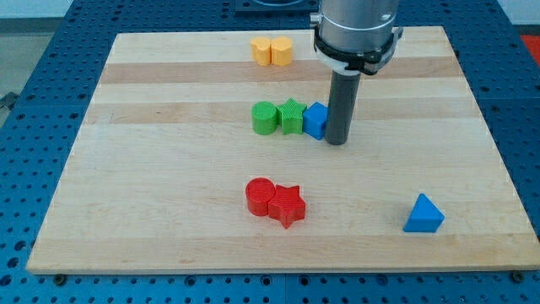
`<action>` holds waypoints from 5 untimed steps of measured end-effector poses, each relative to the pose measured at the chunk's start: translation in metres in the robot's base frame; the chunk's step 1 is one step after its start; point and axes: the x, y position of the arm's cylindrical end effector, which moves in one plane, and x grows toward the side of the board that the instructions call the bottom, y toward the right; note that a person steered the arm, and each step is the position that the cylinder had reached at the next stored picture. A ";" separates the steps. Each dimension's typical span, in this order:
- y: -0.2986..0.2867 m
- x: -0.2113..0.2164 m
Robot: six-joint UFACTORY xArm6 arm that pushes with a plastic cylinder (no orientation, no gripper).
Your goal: Push the blue triangle parallel to the right side of the red star
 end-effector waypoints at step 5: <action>0.220 0.153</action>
